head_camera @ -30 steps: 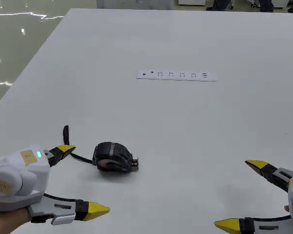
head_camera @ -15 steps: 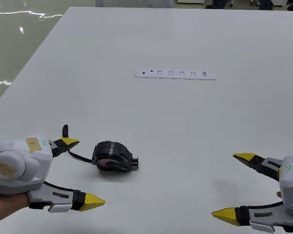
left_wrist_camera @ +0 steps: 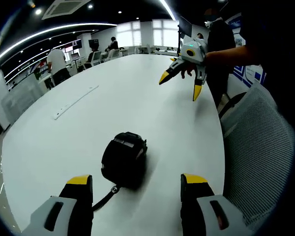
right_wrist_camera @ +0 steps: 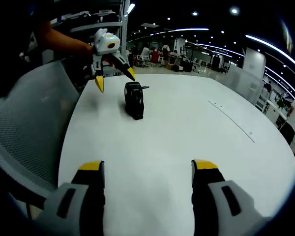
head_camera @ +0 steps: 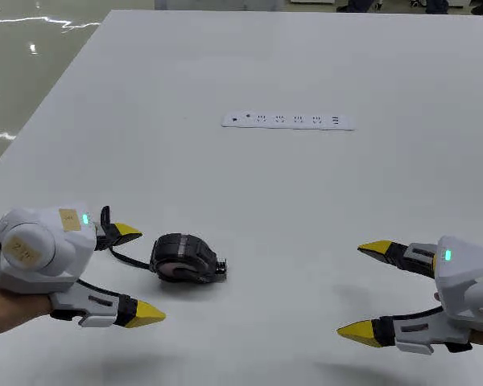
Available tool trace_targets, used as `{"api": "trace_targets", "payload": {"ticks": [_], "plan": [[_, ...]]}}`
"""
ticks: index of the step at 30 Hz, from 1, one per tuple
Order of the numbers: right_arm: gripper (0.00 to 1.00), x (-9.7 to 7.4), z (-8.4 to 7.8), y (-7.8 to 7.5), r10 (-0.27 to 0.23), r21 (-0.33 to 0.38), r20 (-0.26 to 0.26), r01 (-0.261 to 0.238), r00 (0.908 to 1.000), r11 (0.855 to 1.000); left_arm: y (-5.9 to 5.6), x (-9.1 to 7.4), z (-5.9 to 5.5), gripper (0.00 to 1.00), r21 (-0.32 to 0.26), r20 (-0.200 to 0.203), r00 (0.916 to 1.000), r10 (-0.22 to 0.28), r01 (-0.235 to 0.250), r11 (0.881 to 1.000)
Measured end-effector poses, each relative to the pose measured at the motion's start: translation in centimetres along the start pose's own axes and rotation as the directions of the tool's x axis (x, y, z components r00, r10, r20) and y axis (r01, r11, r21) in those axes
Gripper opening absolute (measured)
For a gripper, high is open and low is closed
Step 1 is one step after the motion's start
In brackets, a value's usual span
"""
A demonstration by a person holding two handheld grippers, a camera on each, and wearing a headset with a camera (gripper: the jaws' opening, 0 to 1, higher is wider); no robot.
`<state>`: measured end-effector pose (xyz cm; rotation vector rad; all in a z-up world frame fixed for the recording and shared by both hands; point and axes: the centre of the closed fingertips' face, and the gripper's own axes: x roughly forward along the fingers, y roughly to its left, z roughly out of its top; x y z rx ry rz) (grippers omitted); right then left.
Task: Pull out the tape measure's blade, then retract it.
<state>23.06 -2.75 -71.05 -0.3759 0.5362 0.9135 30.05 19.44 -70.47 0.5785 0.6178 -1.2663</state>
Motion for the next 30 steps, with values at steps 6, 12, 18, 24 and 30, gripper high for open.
{"api": "trace_targets", "payload": {"ticks": [6,12,18,24,30], "plan": [[0.66,1.1,0.6,-0.2,0.027,-0.022,0.002,-0.027,0.9996,0.999,0.4,0.6,-0.2,0.68,0.022,-0.026,0.9995,-0.020,0.021,1.000],[0.60,2.3,1.4,-0.5,0.048,-0.051,0.007,-0.047,0.9988,0.998,0.6,1.2,-0.6,0.61,0.049,-0.070,0.9961,-0.054,0.058,0.997],[0.56,3.6,2.1,-0.7,0.071,-0.082,0.004,-0.070,0.9975,0.994,1.0,1.6,-0.9,0.57,0.070,-0.094,0.9933,-0.067,0.074,0.995],[0.53,5.1,2.6,-0.8,0.102,-0.101,0.000,-0.101,0.9948,0.990,1.3,2.1,-1.0,0.49,0.080,-0.117,0.9886,-0.094,0.104,0.991],[0.48,6.9,3.4,-0.6,0.134,-0.100,0.003,-0.133,0.9910,0.986,1.4,2.6,-1.1,0.43,0.102,-0.144,0.9822,-0.121,0.136,0.985]]}}
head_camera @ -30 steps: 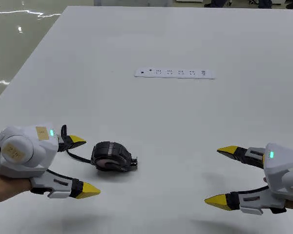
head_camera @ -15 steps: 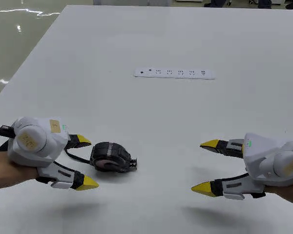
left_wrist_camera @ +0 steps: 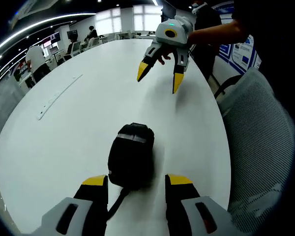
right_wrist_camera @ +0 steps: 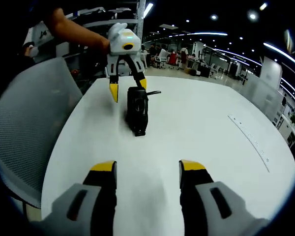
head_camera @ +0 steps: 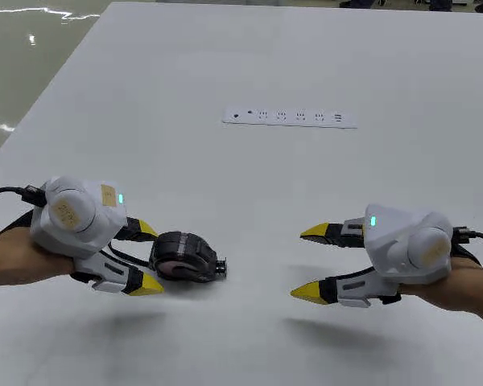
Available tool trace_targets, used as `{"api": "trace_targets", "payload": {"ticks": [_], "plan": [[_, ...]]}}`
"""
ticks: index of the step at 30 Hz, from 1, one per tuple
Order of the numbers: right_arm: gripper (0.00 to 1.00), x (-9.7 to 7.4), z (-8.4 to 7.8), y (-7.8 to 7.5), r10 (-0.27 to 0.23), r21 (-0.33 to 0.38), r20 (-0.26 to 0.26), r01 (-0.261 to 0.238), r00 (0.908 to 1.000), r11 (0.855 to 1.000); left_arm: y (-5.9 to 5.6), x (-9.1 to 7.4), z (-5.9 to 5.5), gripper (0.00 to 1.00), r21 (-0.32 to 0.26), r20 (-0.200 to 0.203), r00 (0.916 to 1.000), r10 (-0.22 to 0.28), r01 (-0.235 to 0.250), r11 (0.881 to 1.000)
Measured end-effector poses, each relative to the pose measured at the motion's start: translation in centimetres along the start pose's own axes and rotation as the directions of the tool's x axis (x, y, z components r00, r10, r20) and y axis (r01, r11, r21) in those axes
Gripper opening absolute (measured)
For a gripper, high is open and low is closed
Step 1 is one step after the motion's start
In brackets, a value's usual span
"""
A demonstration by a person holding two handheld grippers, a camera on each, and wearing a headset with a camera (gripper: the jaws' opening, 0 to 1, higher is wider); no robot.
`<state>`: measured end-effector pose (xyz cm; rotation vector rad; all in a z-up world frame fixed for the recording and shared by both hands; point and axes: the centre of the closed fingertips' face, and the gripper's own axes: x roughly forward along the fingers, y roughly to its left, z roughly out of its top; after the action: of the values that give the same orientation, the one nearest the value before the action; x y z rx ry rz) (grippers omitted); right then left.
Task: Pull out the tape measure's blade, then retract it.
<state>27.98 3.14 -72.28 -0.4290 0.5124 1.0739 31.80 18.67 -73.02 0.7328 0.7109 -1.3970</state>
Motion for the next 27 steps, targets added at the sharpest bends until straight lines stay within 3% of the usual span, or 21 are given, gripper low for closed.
{"api": "trace_targets", "payload": {"ticks": [4,20,27], "plan": [[0.45,1.4,0.6,0.2,0.026,-0.002,0.002,-0.026,0.9997,1.000,0.2,0.4,0.0,0.39,0.012,-0.010,0.9998,-0.014,0.014,1.000],[0.34,2.4,0.9,0.4,0.047,-0.006,0.001,-0.047,0.9989,0.999,0.3,0.5,0.0,0.28,0.020,-0.017,0.9996,-0.020,0.020,1.000],[0.30,6.0,1.4,1.2,0.112,0.003,-0.030,-0.112,0.9932,0.994,0.8,0.7,0.1,0.27,0.011,-0.007,0.9997,-0.021,0.021,1.000]]}}
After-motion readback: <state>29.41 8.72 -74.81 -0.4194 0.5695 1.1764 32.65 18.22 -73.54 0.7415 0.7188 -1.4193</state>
